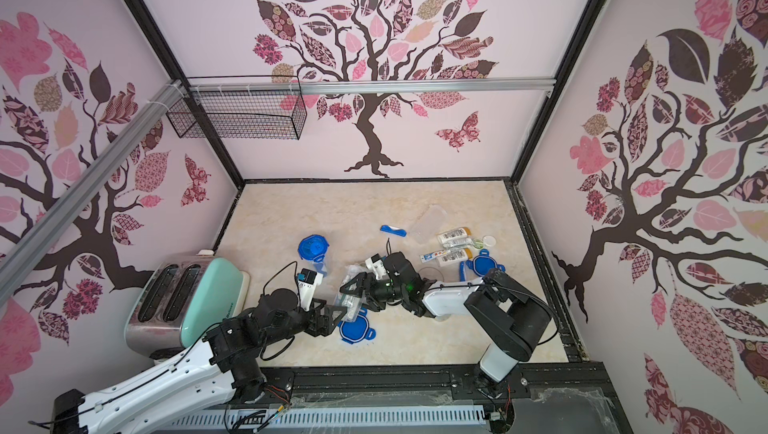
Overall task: Take out toiletry kits
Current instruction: 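Pour the toiletry kits out of the container.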
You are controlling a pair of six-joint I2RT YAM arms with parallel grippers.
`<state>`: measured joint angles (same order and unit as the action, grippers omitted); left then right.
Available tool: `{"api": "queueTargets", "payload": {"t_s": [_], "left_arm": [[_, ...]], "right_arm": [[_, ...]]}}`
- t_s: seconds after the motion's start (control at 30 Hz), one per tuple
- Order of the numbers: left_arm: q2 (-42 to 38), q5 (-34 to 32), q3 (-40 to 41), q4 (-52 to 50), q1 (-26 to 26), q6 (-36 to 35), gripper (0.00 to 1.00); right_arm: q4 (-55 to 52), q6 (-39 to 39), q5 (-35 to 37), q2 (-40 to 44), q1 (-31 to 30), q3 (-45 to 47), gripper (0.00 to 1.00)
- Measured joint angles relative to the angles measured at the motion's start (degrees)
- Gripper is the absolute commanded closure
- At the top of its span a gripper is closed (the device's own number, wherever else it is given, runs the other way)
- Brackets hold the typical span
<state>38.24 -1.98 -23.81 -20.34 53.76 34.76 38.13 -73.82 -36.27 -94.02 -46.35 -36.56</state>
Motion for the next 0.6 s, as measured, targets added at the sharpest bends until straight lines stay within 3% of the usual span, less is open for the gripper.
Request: {"api": "queueTargets", "payload": {"t_s": [0.33, 0.6], "left_arm": [[8.1, 0.1, 1.2, 6.9, 0.4, 1.1, 0.14], [11.1, -1.3, 1.2, 10.1, 1.7, 1.6, 0.24]], "right_arm": [[3.5, -4.3, -0.6, -2.3, 0.4, 0.6, 0.29], [5.8, -6.4, -1.2, -2.3, 0.4, 0.6, 0.27]]}}
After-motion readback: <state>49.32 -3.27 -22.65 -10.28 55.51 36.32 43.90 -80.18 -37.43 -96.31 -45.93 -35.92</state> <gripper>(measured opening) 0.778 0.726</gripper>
